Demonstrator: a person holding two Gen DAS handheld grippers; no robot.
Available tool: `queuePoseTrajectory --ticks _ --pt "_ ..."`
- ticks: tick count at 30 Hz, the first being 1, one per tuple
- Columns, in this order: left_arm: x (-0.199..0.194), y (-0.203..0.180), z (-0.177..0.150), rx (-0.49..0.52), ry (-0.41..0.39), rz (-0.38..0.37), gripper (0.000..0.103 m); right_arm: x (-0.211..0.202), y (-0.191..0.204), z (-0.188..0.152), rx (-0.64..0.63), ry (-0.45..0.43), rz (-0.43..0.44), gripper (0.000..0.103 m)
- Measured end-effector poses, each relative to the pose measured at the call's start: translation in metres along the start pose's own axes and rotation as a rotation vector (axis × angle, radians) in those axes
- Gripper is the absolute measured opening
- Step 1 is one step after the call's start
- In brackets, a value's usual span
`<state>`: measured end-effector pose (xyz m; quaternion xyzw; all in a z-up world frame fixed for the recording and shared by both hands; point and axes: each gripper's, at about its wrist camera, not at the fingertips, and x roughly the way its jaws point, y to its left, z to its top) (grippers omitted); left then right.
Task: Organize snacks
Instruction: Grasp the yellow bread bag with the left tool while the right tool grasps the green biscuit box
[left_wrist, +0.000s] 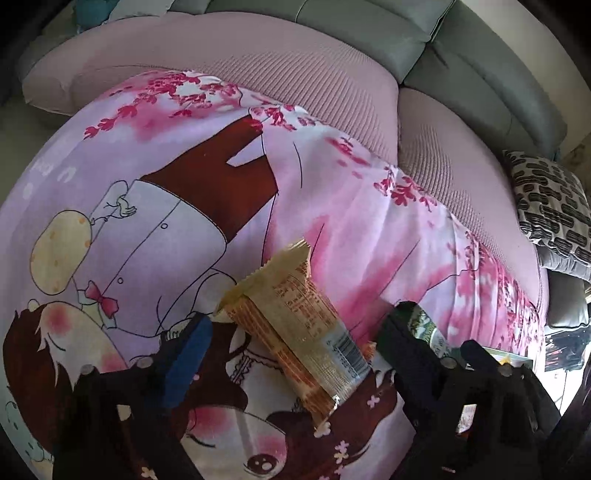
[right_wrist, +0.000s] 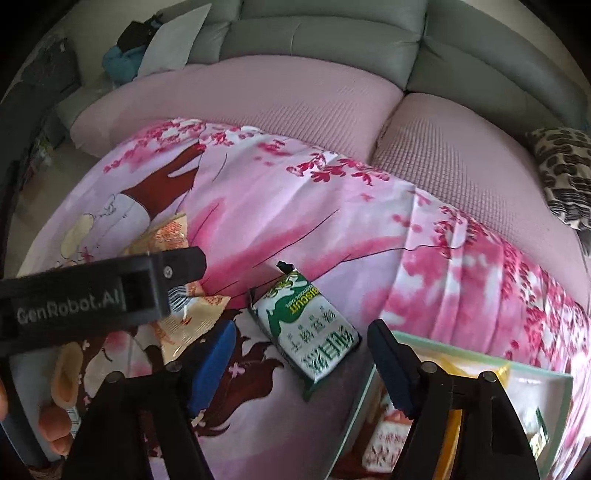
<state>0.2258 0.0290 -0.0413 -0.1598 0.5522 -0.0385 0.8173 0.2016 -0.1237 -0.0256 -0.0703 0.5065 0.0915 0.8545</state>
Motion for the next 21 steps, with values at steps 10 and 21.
queuePoseTrajectory --ticks 10,21 --pt "0.005 -0.002 -0.004 0.06 -0.002 0.048 0.083 0.014 0.005 0.004 -0.023 0.036 0.011 0.073" --pt "-0.007 0.006 -0.015 0.087 -0.002 0.028 0.052 0.013 0.01 -0.002 -0.025 0.064 -0.007 0.054"
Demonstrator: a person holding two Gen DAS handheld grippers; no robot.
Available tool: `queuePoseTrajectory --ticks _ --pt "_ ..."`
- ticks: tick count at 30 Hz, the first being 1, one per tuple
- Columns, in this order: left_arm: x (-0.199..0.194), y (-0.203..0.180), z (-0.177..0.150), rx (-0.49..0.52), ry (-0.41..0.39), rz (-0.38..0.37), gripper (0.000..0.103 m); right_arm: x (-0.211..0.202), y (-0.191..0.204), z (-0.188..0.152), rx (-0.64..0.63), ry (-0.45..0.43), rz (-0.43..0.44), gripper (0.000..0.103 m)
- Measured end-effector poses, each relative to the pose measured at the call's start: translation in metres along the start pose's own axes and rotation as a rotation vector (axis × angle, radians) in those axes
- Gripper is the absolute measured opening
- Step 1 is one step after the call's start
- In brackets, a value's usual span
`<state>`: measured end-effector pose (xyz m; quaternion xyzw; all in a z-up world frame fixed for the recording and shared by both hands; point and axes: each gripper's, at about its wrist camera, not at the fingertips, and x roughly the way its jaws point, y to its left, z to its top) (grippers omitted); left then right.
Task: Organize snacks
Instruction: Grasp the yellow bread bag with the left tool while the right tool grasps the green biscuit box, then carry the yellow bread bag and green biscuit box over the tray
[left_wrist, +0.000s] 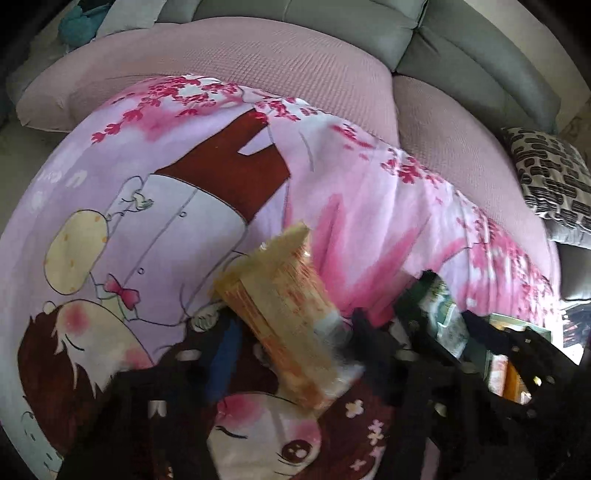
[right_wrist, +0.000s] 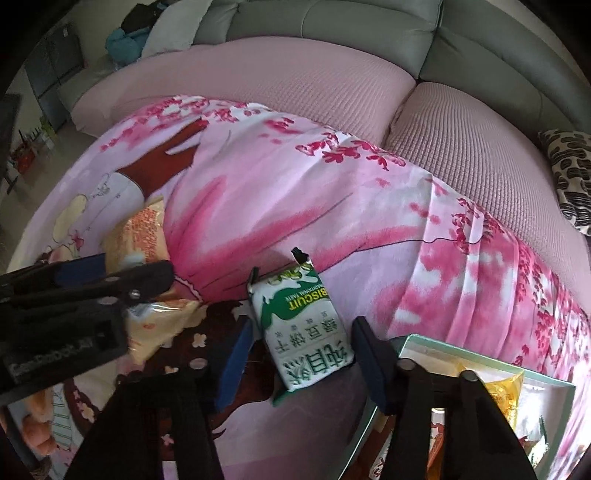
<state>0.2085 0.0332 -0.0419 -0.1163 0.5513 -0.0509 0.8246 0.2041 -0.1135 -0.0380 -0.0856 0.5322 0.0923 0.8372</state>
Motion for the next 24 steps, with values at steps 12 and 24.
queuePoseTrajectory --ticks 12,24 --pt "-0.035 -0.008 -0.018 0.017 -0.08 -0.012 0.039 -0.041 0.013 -0.015 0.016 -0.092 0.026 0.042" --pt "-0.085 -0.006 -0.058 0.001 -0.205 -0.045 0.039 -0.112 0.013 -0.075 0.195 -0.237 0.014 0.042"
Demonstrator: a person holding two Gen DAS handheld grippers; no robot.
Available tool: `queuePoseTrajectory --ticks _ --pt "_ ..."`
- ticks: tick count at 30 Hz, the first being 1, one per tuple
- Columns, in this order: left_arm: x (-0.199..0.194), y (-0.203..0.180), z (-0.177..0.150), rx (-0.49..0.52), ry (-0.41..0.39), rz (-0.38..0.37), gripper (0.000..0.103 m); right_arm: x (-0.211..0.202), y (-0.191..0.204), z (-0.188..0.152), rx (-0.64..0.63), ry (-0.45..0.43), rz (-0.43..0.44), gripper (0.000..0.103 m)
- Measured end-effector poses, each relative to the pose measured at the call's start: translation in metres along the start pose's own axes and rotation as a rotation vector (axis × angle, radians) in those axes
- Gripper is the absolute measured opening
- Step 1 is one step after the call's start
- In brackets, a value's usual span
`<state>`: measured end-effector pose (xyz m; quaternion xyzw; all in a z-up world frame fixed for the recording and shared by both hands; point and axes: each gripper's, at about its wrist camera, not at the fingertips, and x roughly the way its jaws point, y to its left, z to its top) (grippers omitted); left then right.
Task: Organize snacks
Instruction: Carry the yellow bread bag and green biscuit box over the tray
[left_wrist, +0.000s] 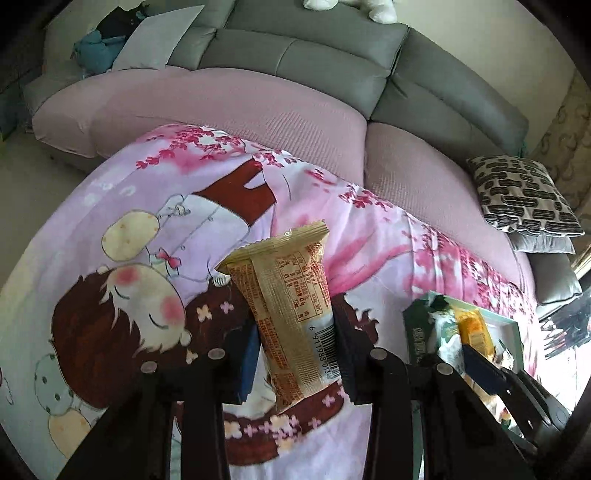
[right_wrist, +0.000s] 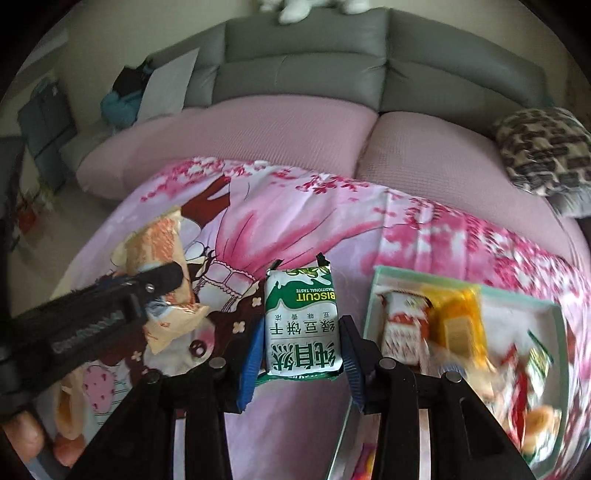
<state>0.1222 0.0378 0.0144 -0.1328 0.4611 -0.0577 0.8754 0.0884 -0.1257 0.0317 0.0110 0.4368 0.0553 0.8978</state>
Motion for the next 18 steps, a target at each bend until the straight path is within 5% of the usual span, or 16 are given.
queuePoseTrajectory --ticks 18 --pt "-0.024 -0.048 -0.019 0.125 -0.072 -0.042 0.039 -0.064 -0.051 -0.034 0.198 -0.135 -0.069 0.042"
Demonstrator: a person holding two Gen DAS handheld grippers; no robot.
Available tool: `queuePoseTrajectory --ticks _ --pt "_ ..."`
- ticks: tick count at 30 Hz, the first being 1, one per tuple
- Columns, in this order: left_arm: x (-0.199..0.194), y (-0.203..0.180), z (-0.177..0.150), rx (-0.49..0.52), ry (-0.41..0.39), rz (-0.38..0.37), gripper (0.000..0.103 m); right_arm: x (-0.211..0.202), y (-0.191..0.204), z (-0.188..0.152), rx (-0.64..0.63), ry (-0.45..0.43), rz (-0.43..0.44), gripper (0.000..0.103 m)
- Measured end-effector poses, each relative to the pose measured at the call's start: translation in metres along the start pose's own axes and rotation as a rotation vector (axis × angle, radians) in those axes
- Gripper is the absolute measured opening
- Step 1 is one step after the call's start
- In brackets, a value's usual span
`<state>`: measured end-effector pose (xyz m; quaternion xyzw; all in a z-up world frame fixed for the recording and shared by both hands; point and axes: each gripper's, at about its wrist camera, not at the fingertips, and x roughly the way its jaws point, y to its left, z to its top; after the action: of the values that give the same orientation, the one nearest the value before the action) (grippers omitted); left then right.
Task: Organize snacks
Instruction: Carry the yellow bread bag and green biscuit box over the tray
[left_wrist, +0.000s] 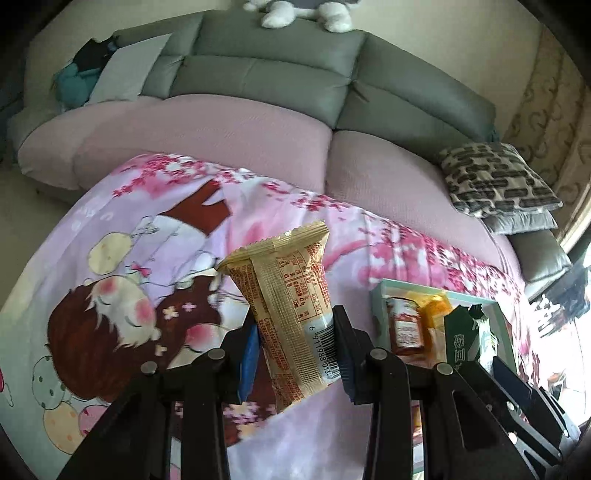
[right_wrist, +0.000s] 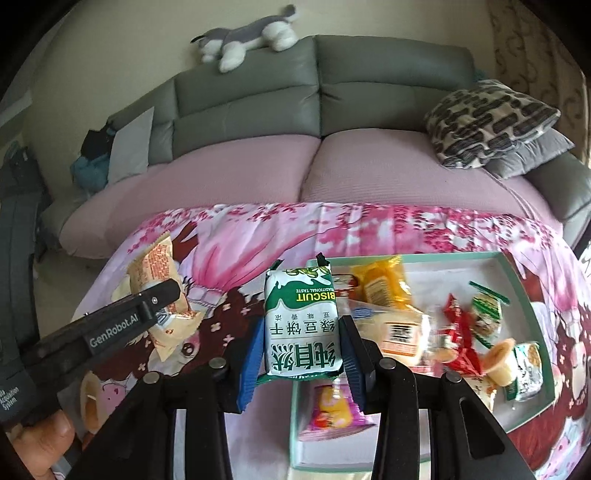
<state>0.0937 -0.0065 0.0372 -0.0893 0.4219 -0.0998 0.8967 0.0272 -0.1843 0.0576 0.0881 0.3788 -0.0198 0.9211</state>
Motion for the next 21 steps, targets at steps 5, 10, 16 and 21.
queuePoseTrajectory --ticks 5,10,16,21 --pt "0.004 -0.039 -0.006 0.08 0.007 -0.061 0.039 -0.013 -0.039 0.002 0.065 -0.033 -0.059 0.042" --pt "0.008 -0.08 -0.014 0.164 0.019 -0.111 0.039 -0.026 -0.085 -0.001 0.153 -0.052 -0.124 0.042" --pt "0.008 -0.125 -0.024 0.259 0.021 -0.172 0.039 -0.038 -0.129 -0.007 0.225 -0.065 -0.195 0.042" --pt "0.008 -0.147 -0.024 0.298 0.013 -0.207 0.039 -0.043 -0.159 -0.012 0.289 -0.069 -0.225 0.042"
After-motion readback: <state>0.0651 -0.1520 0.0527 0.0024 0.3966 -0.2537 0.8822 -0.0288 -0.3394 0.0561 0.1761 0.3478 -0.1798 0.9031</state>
